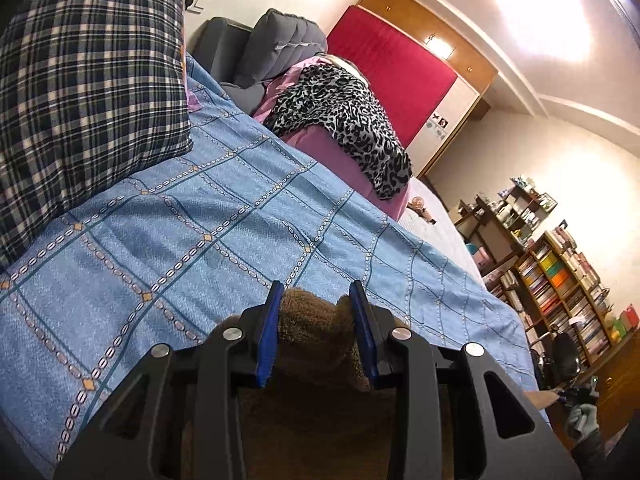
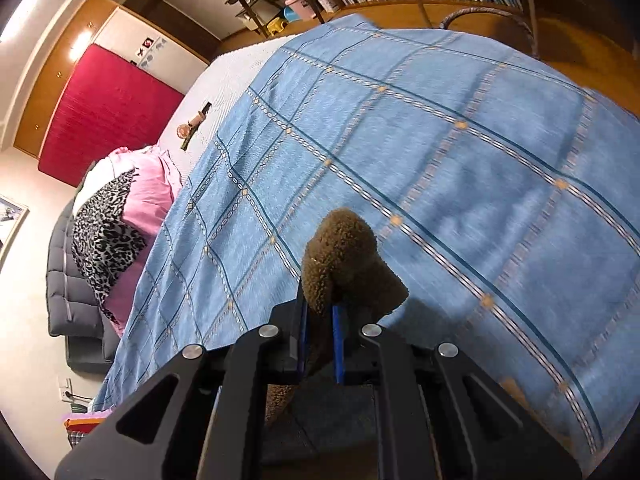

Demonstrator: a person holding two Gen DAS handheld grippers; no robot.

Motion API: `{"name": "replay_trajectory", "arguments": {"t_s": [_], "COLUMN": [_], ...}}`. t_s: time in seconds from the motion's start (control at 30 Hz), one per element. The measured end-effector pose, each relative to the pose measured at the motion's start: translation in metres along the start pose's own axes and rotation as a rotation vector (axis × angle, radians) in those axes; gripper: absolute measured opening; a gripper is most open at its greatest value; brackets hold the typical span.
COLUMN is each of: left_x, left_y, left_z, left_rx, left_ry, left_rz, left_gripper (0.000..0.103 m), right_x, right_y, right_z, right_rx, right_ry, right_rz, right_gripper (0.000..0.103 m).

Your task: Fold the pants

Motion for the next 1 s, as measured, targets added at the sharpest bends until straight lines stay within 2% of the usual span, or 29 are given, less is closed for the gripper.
{"name": "replay_trajectory", "arguments": {"t_s": [0.13,0.37,0.4,0.43,0.57,0.67,0.73,0.77,0.8,0.87,1.0], "left_x": [0.013,0.036,0.037,0.041,0.057,0.061,0.06,0.06,0.061,0.065,0.072], "left_y": [0.018,0.048,0.053,0.057,0.083,0.091,0.092,0.091,0.088,0.085,0.081], "left_z": [-0.006,-0.015,-0.016,-0.015,-0.005,-0.011,-0.026,-0.031,-0.042,-0.06,-0.091], "left_rx": [-0.007,-0.016,-0.02,-0.031,-0.076,-0.055,-0.009,0.009,0.04,0.081,0.159], "left_ry": [0.029,0.081,0.08,0.079,0.138,0.125,0.106,0.109,0.125,0.168,0.253], "left_rz": [0.007,0.02,0.023,0.035,0.048,0.071,0.09,0.091,0.099,0.106,0.134], "left_gripper": [0.034,0.033,0.02,0.011,0.011,0.011,0.017,0.027,0.049,0.067,0.069], "right_x": [-0.024,-0.059,-0.063,-0.067,-0.078,-0.088,-0.097,-0.101,-0.106,-0.111,-0.115], "right_y": [0.038,0.081,0.087,0.094,0.112,0.117,0.114,0.112,0.11,0.106,0.103], "right_z": [-0.019,-0.047,-0.05,-0.054,-0.069,-0.082,-0.088,-0.09,-0.091,-0.094,-0.097], "right_rx": [-0.02,-0.037,-0.039,-0.047,-0.051,-0.055,-0.05,-0.046,-0.042,-0.039,-0.03], "right_ry": [-0.006,-0.036,-0.036,-0.03,-0.019,0.011,0.004,-0.005,-0.013,-0.012,-0.018], "right_rz": [0.009,0.021,0.022,0.018,0.037,0.019,0.009,0.006,0.002,-0.007,-0.006], "right_gripper": [0.01,0.01,0.01,0.01,0.01,0.01,0.01,0.01,0.01,0.01,0.01]}}
Point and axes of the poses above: each gripper's, at about its wrist camera, not at the fingertips, and y roughly against the way its jaws point, x to its left, z to its top, the point moved 10 cm from there along -y, roughly the way its jaws point, and after that the axes turned 13 degrees about -x, right-handed, at the moved point
